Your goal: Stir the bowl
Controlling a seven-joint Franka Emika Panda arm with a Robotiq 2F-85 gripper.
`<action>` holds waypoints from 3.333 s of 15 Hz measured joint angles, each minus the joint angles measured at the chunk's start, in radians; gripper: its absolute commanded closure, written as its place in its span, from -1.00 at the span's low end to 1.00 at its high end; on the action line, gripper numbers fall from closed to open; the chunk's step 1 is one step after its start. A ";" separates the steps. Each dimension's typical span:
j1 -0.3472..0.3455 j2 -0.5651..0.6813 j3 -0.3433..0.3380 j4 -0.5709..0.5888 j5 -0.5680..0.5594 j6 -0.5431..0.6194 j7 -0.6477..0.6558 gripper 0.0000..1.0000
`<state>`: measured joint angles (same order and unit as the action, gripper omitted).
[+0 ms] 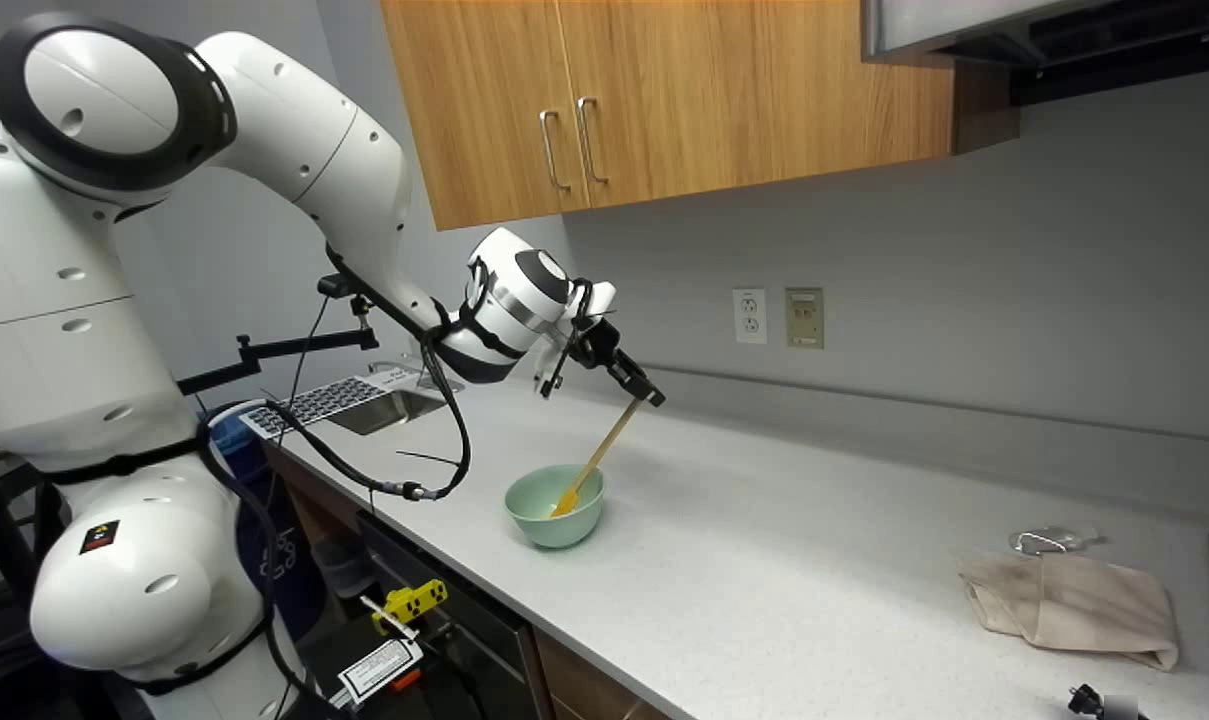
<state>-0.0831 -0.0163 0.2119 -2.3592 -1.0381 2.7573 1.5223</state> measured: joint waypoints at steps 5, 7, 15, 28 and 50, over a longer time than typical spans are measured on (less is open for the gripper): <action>-0.001 -0.012 -0.001 0.007 -0.085 0.000 0.037 0.95; -0.001 -0.014 0.001 0.010 -0.134 -0.005 0.070 0.95; 0.000 -0.023 0.015 0.025 -0.384 -0.113 0.234 0.95; -0.003 0.043 -0.013 0.011 0.018 0.116 0.068 0.95; 0.005 0.019 -0.001 0.005 -0.029 0.040 0.077 0.95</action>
<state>-0.0782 0.0027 0.2109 -2.3539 -1.0675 2.7972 1.5993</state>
